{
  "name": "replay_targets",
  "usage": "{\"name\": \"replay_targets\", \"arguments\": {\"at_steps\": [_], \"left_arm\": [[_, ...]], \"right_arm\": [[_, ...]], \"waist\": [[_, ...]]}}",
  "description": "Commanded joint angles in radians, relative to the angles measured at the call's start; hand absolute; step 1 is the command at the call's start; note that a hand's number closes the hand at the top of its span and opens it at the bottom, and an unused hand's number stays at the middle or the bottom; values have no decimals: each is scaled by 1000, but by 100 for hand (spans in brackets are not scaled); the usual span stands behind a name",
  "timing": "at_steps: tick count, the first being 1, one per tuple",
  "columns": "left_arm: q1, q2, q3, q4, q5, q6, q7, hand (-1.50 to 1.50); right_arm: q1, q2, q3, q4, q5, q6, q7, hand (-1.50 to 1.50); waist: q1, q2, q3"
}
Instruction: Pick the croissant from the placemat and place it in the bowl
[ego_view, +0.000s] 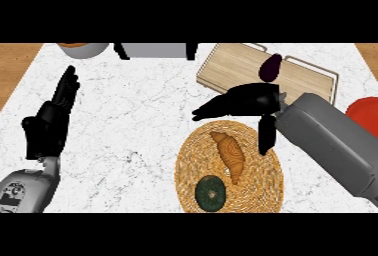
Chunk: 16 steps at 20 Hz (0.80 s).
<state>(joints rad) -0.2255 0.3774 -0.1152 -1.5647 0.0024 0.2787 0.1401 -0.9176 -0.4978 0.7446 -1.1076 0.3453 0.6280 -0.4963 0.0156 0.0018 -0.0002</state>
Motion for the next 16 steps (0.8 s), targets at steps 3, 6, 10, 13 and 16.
{"name": "replay_targets", "arguments": {"at_steps": [3,6,10,13,16], "left_arm": [[2,-10,-1,-22,-13,-14,30,0],[7,3,31,-18,-23,-20,17,0],[-8,-23,24,-51,-54,-7,72,0],[-34,-44,45,24,-54,-27,30,0],[-18,-67,23,3,-80,-29,39,0]], "right_arm": [[5,19,95,12,121,74,-19,-150],[16,6,102,-16,189,54,21,-150],[66,90,111,50,268,3,35,-150],[82,124,61,-15,274,66,97,-150],[78,186,66,161,361,-37,2,-150]], "waist": [[-3,0,0],[-10,-2,0],[-8,-1,0],[-17,-3,0],[-7,0,0]]}}
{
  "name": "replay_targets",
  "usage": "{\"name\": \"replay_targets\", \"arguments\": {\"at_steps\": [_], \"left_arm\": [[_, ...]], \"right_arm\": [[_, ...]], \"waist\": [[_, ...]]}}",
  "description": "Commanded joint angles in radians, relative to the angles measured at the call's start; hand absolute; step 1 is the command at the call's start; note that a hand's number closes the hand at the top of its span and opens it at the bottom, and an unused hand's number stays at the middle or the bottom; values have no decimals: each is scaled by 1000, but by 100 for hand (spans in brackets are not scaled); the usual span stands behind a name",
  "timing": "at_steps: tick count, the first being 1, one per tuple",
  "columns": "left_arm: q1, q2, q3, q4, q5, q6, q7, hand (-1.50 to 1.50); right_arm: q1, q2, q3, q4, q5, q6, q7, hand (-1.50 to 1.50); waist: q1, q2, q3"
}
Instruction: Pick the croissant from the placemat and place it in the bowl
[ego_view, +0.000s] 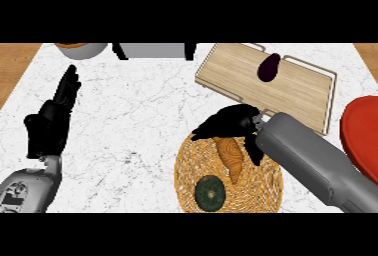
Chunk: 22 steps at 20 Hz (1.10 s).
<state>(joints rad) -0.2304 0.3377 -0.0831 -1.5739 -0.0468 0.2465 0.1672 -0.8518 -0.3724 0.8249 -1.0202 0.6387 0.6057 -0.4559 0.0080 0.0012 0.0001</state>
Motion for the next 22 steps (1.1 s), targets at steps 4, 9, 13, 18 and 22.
{"name": "replay_targets", "arguments": {"at_steps": [4,9,13,18,22], "left_arm": [[-52,-7,46,23,-15,-35,20,0],[41,-21,64,24,-16,-61,-76,0],[39,-28,44,-85,-46,-44,38,0],[-30,-54,65,31,-53,-53,-20,0],[-13,-61,47,-71,-74,-50,84,0]], "right_arm": [[49,76,-30,94,125,-27,-71,-150],[54,117,-57,162,192,-40,-103,-150],[45,114,-15,193,267,-93,-185,150],[40,148,-55,331,326,-258,-310,150],[56,204,-99,295,319,-194,-269,150]], "waist": [[-4,0,0],[-2,0,0],[2,-1,0],[3,3,0],[0,-1,0]]}}
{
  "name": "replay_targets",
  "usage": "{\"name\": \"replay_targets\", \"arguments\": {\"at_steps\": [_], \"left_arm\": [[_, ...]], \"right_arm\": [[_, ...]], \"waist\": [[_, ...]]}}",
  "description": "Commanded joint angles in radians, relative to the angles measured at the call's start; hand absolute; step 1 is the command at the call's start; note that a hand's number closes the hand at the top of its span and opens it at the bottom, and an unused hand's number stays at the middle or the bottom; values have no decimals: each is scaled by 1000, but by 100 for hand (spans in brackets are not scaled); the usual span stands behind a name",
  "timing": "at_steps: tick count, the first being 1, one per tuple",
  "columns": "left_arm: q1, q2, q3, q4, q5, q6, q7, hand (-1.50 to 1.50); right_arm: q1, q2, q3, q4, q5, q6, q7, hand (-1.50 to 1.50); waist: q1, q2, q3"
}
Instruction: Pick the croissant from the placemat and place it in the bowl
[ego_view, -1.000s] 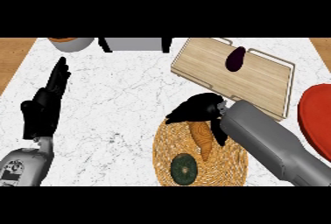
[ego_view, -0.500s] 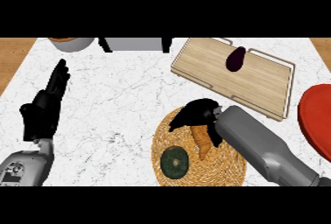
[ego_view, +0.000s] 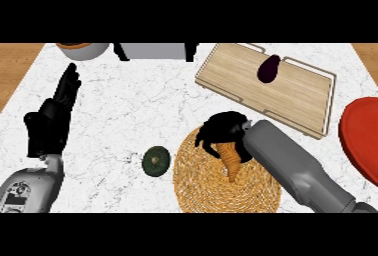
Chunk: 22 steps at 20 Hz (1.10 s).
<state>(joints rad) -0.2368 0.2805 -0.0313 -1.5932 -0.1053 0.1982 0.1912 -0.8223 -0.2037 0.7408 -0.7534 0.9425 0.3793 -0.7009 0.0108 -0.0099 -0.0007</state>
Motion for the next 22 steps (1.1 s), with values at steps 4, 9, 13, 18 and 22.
{"name": "replay_targets", "arguments": {"at_steps": [4,9,13,18,22], "left_arm": [[62,8,22,-73,5,-38,11,0],[66,10,51,-26,-6,5,11,0],[97,17,77,-18,-11,24,16,0],[108,29,94,-26,-6,23,21,0],[138,31,89,-40,-14,21,-2,0]], "right_arm": [[7,36,-56,15,24,32,-79,150],[241,103,-213,-67,-74,-71,372,150],[369,118,-324,-138,-120,-189,550,150],[512,199,-409,-389,-200,-326,641,150],[608,202,-413,-627,-225,-430,741,150]], "waist": [[-2,9,1],[-98,-23,0],[-158,-39,-1],[-179,-47,-1],[-153,-44,-2]]}}
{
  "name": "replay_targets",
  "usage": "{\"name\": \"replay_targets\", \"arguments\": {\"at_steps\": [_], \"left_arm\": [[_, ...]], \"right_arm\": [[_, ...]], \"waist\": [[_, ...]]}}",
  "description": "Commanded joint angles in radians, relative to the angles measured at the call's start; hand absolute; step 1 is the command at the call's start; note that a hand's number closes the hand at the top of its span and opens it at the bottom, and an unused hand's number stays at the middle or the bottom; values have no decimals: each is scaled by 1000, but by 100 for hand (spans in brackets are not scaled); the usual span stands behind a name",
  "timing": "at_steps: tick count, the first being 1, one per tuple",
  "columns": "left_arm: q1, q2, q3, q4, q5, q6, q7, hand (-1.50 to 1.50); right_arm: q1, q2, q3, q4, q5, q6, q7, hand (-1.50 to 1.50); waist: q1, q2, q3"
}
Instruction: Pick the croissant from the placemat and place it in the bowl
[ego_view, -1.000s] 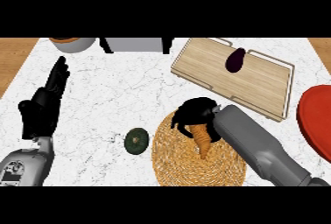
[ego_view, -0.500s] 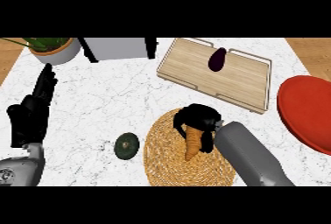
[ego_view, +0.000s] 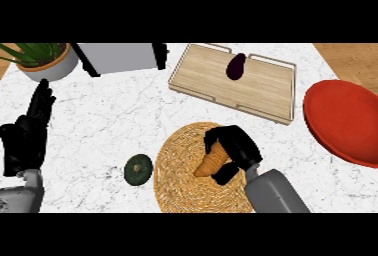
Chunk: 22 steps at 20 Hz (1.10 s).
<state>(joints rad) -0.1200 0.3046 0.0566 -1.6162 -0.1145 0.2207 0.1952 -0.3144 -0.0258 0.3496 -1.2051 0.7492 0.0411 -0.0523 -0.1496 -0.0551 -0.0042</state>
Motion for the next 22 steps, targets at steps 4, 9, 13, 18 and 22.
{"name": "replay_targets", "arguments": {"at_steps": [4,9,13,18,22], "left_arm": [[17,19,12,-21,14,-21,-1,0],[-26,11,-3,-16,12,-29,13,0],[-17,-22,-41,-42,7,-34,-12,0],[-85,-48,-60,0,-14,-38,-12,0],[-102,-71,-54,52,-31,-23,-38,0]], "right_arm": [[214,25,-25,-413,27,-159,232,150],[369,-69,-84,-763,70,-118,397,150],[514,-113,-161,-1048,6,-62,484,150],[484,-143,-410,-1001,-141,-103,412,150],[400,-216,-600,-867,-264,-93,344,150]], "waist": [[14,10,0],[44,32,2],[92,42,3],[137,55,5],[142,57,5]]}}
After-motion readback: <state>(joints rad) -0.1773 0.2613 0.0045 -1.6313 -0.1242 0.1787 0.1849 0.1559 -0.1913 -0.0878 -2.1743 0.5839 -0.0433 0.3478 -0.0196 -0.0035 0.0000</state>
